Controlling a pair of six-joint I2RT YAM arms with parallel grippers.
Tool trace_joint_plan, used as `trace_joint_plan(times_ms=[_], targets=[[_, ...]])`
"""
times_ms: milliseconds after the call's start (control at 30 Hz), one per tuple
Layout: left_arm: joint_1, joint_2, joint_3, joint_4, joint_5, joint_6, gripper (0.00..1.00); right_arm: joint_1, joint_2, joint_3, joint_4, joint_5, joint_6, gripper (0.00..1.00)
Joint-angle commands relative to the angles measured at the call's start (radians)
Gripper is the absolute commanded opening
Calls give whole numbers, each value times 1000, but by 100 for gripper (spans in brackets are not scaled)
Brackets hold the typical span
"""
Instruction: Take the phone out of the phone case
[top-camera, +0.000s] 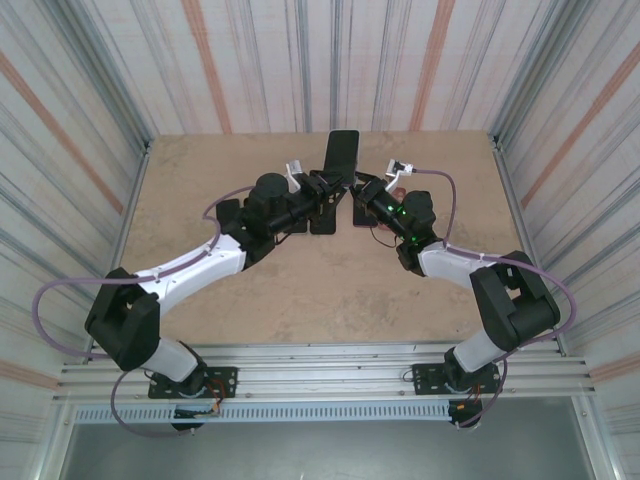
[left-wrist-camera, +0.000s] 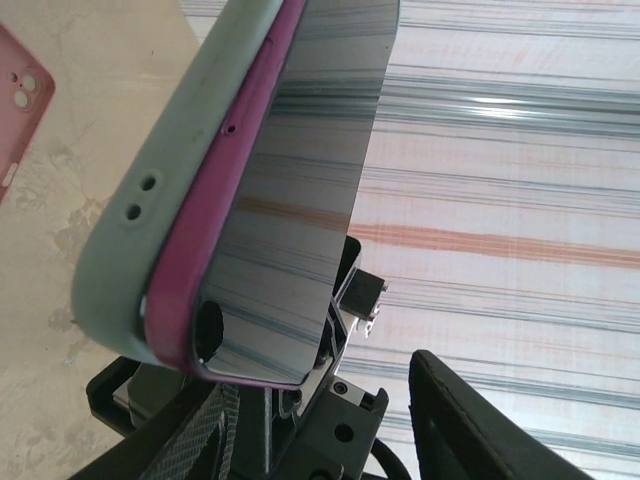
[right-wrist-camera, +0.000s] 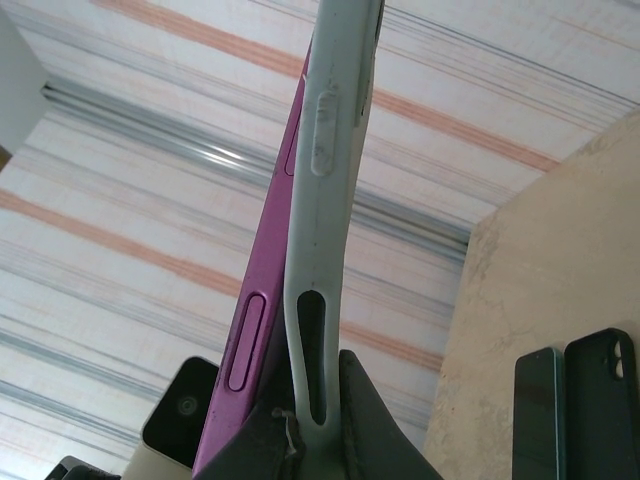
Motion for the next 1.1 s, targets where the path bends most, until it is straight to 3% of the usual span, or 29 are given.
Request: trace_joint_plan(times_ms=[0, 400, 667, 1067], targets=[[0, 4, 13, 8, -54, -9, 49, 15, -55, 14, 58, 19, -44, 5], [-16, -9, 25, -51, -222, -31, 44, 60, -87, -24, 50, 133, -82, 5], [-24, 24, 76, -16, -221, -72, 32, 76, -75, -36, 80, 169, -79, 4], [-24, 20, 170, -13, -200, -26, 11, 80, -58, -53, 99, 210, -60, 5]])
